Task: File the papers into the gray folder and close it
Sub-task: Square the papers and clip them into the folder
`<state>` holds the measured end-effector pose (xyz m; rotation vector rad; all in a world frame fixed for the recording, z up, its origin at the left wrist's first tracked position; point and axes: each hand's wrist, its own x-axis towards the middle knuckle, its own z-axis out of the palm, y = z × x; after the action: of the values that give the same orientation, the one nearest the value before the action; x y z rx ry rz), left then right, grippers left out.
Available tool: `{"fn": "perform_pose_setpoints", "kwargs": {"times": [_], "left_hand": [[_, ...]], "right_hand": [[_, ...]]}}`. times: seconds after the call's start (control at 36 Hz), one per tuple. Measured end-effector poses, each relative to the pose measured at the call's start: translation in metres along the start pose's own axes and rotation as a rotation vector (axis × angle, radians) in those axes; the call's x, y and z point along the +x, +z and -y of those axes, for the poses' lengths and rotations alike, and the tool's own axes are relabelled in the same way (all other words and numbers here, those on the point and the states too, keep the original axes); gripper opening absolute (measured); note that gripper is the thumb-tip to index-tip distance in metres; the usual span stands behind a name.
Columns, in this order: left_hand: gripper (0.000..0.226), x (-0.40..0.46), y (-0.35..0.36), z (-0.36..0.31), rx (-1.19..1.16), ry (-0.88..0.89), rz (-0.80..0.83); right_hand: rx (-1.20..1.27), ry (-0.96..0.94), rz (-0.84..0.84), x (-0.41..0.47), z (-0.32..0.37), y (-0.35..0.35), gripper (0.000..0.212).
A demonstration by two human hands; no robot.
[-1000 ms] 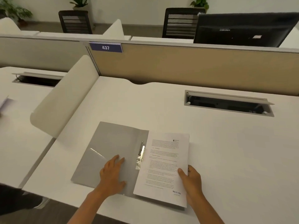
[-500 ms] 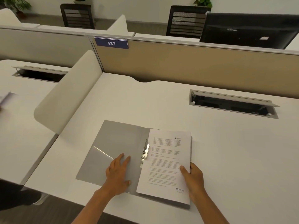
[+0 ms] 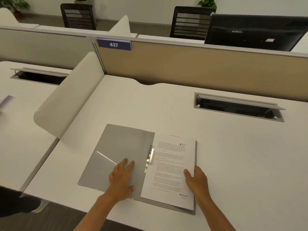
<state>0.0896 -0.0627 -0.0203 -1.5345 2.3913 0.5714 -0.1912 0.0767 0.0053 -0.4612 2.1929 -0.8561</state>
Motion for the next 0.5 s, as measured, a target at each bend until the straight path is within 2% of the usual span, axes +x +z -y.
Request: {"fn": "perform_pose_setpoints", "kwargs": {"times": [0.14, 0.25, 0.39, 0.5], "left_hand": [[0.108, 0.004, -0.005, -0.005, 0.002, -0.017, 0.013], [0.090, 0.014, -0.014, -0.017, -0.041, -0.013, 0.006], [0.067, 0.036, -0.029, -0.041, -0.149, 0.012, -0.040], [0.057, 0.056, -0.041, -0.061, -0.220, 0.032, -0.042]], "right_hand": [[-0.334, -0.054, -0.053, -0.002, 0.003, -0.005, 0.056], [-0.454, -0.082, -0.071, -0.004, -0.001, -0.009, 0.057], [-0.471, -0.118, -0.081, -0.008, -0.006, -0.010, 0.062], [-0.537, -0.255, -0.106, -0.019, -0.015, -0.006, 0.072]]}}
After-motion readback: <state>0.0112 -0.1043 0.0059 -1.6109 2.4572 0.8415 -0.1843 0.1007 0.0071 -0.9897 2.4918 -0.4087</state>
